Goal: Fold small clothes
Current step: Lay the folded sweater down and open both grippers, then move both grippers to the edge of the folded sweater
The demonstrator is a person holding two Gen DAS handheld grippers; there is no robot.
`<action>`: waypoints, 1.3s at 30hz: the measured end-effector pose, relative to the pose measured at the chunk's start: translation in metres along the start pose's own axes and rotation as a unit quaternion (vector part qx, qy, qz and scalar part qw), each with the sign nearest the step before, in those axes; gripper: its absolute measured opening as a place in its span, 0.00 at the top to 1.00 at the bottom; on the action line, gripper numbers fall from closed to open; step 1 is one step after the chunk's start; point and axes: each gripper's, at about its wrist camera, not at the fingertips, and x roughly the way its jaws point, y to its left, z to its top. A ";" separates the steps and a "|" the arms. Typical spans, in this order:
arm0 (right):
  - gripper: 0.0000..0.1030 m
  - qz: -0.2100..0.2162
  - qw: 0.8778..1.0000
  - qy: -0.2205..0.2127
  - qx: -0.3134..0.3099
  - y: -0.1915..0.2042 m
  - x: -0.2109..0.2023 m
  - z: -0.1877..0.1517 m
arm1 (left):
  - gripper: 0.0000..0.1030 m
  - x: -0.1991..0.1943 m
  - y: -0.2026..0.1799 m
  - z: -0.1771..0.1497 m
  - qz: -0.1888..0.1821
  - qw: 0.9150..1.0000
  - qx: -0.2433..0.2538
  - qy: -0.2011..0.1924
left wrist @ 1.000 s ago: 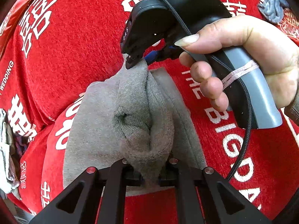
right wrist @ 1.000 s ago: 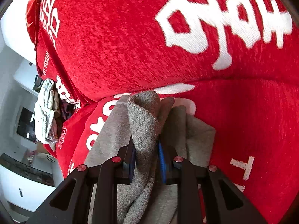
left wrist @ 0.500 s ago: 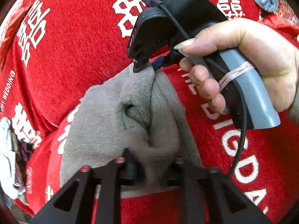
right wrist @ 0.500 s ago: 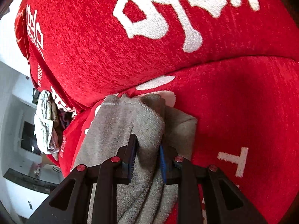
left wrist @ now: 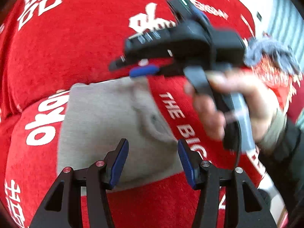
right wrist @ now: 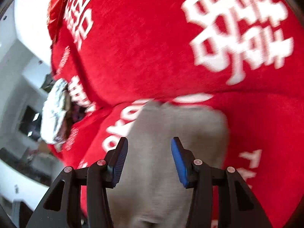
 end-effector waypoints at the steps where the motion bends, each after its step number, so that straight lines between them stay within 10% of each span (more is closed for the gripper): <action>1: 0.50 0.003 1.000 0.011 0.001 0.001 0.006 -0.002 | 0.46 0.003 0.012 0.004 -0.011 1.000 -0.024 0.003; 12: 0.52 -0.077 0.995 0.018 0.059 -0.058 0.002 -0.040 | 0.46 0.037 0.051 -0.007 -0.013 0.997 -0.066 0.048; 23: 0.49 -0.018 1.000 -0.014 -0.010 0.030 -0.032 -0.078 | 0.46 0.017 0.091 -0.003 -0.013 0.995 -0.090 0.033; 32: 0.52 -0.066 0.997 -0.019 0.017 0.011 -0.028 -0.120 | 0.46 0.012 0.101 -0.023 -0.022 0.997 -0.071 0.030; 39: 0.51 -0.114 0.989 -0.052 -0.074 0.070 -0.052 -0.139 | 0.46 -0.011 0.120 -0.025 -0.023 0.995 -0.101 0.007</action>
